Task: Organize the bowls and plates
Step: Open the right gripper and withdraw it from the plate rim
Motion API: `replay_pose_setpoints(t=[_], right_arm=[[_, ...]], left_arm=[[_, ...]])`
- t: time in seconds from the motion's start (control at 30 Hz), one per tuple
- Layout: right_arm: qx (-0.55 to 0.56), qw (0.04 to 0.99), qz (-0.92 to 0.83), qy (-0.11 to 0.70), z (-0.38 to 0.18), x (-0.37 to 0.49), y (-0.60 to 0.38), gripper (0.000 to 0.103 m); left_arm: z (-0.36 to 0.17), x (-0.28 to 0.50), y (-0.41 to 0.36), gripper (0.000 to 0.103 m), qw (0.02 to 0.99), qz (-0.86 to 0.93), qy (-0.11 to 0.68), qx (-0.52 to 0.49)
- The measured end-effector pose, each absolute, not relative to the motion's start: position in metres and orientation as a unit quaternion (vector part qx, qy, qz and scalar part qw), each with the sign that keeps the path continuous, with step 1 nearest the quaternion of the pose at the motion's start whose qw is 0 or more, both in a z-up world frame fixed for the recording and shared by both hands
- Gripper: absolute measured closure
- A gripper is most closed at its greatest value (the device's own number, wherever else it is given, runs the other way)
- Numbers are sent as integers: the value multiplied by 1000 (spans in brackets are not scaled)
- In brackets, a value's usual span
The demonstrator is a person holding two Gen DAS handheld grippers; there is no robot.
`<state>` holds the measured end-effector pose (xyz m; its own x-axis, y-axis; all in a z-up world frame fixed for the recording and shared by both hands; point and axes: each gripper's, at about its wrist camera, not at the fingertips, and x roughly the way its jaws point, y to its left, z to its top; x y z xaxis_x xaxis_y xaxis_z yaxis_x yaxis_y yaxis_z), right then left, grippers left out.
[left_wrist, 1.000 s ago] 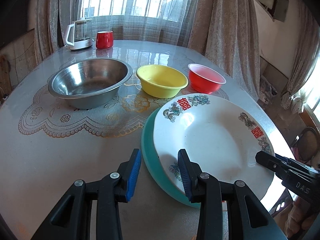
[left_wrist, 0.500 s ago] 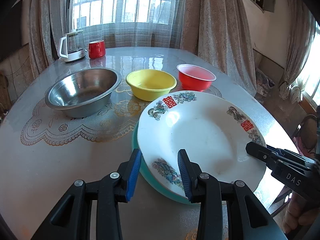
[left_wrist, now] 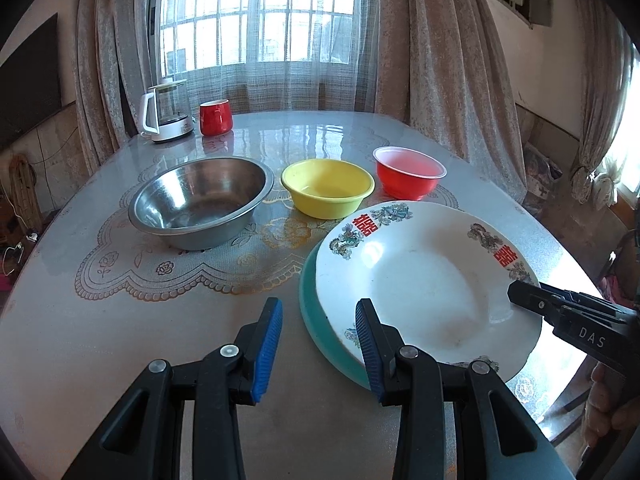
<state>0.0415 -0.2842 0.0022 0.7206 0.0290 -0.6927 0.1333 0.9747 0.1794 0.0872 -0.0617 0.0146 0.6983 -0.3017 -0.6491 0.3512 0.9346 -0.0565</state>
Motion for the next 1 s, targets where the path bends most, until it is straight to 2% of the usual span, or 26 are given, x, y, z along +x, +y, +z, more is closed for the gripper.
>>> replay_pose_setpoints(t=[0.67, 0.9, 1.0], right_arm=[[82, 938, -16, 338, 38, 64, -258, 74], [102, 921, 68, 370, 40, 95, -222, 72], [115, 909, 104, 387, 38, 113, -205, 71]], left_arm=[[6, 93, -25, 64, 923, -144, 357, 13], [-1, 110, 3, 63, 916, -129, 378, -22], [-1, 125, 26, 59, 914, -110, 388, -52]])
